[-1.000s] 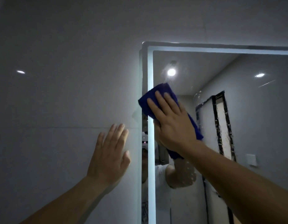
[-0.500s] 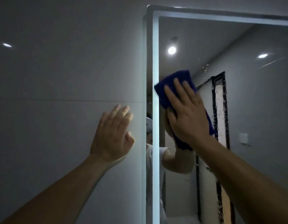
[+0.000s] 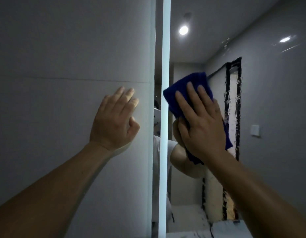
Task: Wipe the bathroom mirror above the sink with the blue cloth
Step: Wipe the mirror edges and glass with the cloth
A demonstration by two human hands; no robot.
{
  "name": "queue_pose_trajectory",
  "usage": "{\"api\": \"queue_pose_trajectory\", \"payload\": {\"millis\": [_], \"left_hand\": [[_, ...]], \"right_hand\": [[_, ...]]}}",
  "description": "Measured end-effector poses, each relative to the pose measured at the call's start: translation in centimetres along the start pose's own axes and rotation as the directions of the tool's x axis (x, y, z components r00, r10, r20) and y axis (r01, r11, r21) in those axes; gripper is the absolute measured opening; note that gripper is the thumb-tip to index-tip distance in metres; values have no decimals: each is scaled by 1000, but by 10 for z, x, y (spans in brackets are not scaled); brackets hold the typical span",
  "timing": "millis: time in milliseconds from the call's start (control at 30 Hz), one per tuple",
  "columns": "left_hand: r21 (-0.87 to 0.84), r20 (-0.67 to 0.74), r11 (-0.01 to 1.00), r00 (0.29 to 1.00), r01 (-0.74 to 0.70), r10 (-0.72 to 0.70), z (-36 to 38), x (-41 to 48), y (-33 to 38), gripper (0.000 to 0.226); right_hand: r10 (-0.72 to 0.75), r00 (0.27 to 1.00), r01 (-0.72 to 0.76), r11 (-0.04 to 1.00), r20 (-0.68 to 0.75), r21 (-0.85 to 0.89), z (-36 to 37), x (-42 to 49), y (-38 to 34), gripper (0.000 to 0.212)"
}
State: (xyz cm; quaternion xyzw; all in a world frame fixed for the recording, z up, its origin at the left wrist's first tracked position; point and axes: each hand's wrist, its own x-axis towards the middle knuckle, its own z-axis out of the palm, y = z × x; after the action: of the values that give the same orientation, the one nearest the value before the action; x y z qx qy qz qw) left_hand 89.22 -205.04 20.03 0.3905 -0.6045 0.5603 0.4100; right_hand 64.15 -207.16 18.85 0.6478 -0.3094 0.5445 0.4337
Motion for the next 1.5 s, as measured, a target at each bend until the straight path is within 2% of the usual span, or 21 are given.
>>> {"api": "queue_pose_trajectory", "payload": {"millis": [167, 267, 333, 400, 467, 500, 567, 633, 733, 833, 900, 1000, 1067, 1133, 1300, 1400, 1433, 1500], "left_hand": [[20, 14, 1000, 1000, 12, -12, -1, -1, 1, 50], [20, 38, 1000, 999, 17, -17, -2, -1, 2, 51], [25, 40, 1000, 999, 14, -15, -2, -1, 1, 51], [31, 37, 999, 999, 9, -10, -2, -1, 1, 51], [24, 34, 1000, 999, 5, -6, -2, -1, 1, 51], [22, 29, 1000, 1000, 5, -5, -2, 0, 1, 51], [19, 24, 1000, 1000, 8, -8, -3, 0, 2, 50], [15, 35, 1000, 999, 13, -14, -4, -1, 3, 50], [9, 64, 999, 997, 35, -36, -7, 1, 5, 50], [-19, 125, 998, 990, 68, -65, -11, -6, 13, 52], [-56, 160, 997, 986, 54, -44, -13, -22, 22, 51], [-135, 178, 987, 982, 91, -67, -14, -62, 42, 50], [-176, 169, 979, 983, 99, -70, -13, -85, 52, 49], [-177, 168, 981, 985, 81, -51, -9, -101, 58, 49], [-96, 158, 995, 987, 22, -6, -3, -107, 61, 49], [-55, 147, 998, 989, -10, 18, -4, -107, 61, 49], [-50, 153, 999, 988, -10, 18, -4, -107, 62, 49], [-40, 162, 999, 987, -10, 16, -4, -107, 62, 49]], "right_hand": [[-233, 966, 231, 972, 113, 32, -1, -123, -23, 72], [-335, 931, 332, 942, 148, 45, -5, -123, -12, 73], [-259, 960, 257, 966, 105, 34, -5, -82, -1, 71], [-58, 998, 57, 998, 15, 17, -4, -34, 6, 65], [96, 994, -95, 995, -59, 16, -2, -9, 3, 59], [118, 991, -117, 993, -68, 11, 0, -12, -3, 59], [77, 997, -76, 997, -19, 14, 1, -45, -19, 62], [-42, 997, 40, 999, 62, 30, 0, -99, -32, 67], [-229, 958, 227, 973, 172, 28, -2, -175, -35, 70], [-365, 907, 370, 929, 210, 21, -8, -187, -17, 73], [-322, 933, 322, 946, 163, 28, -10, -154, -4, 75], [-49, 998, 47, 997, 37, 58, -9, -94, -1, 69], [38, 999, -38, 998, 4, 53, -6, -86, -12, 67], [11, 999, -13, 999, 38, 50, -3, -113, -25, 68], [-257, 948, 249, 966, 188, 68, -5, -215, -34, 63], [-362, 906, 354, 932, 219, 75, -10, -211, -18, 66], [-329, 924, 323, 944, 196, 60, -11, -194, -12, 67], [-125, 988, 124, 992, 89, 18, -10, -146, -4, 64]]}}
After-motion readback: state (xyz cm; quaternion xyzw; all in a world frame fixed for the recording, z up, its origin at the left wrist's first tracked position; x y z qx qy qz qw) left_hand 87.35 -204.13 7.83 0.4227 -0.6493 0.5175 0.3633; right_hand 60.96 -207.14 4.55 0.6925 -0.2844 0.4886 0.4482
